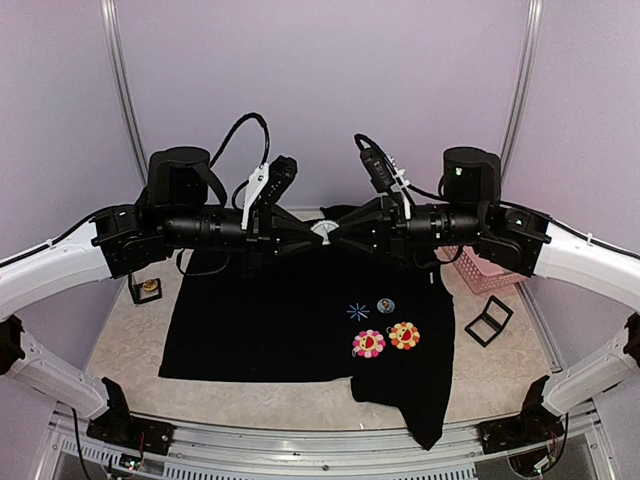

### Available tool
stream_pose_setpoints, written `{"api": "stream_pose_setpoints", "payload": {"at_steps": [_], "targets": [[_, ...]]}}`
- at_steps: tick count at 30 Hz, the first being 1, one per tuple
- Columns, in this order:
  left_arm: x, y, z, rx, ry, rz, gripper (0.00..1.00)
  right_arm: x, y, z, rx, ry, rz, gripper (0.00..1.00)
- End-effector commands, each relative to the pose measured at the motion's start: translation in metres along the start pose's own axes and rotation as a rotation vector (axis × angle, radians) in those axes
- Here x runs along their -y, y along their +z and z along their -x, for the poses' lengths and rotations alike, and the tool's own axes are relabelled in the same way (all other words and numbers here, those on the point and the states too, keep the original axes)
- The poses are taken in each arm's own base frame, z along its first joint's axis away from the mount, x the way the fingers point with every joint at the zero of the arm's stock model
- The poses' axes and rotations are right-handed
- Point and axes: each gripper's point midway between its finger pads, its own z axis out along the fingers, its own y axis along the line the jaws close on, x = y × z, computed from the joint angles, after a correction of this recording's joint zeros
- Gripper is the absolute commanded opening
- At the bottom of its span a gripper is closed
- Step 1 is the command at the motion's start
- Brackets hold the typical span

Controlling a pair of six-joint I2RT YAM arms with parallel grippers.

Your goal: Pin the brooch onto the clothing

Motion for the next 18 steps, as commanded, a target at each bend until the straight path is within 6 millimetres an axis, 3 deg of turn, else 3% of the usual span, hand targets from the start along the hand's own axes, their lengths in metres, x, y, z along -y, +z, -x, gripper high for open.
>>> {"api": "stream_pose_setpoints", "payload": {"at_steps": [1,14,16,18], "targets": [[0.028,0.000,0.008,0.027,0.040,-0.098,0.00,0.024,0.005,0.006,0.010,0.031,-0.101,0.22],[0.026,-0.001,0.009,0.026,0.042,-0.079,0.00,0.037,0.011,0.005,0.006,0.033,-0.151,0.45],[0.024,-0.002,0.009,0.028,0.045,-0.069,0.00,0.030,0.013,0.003,-0.003,0.014,-0.112,0.48],[0.022,-0.003,0.009,0.027,0.046,-0.054,0.00,0.011,0.009,0.006,-0.004,-0.034,-0.018,0.48]]}}
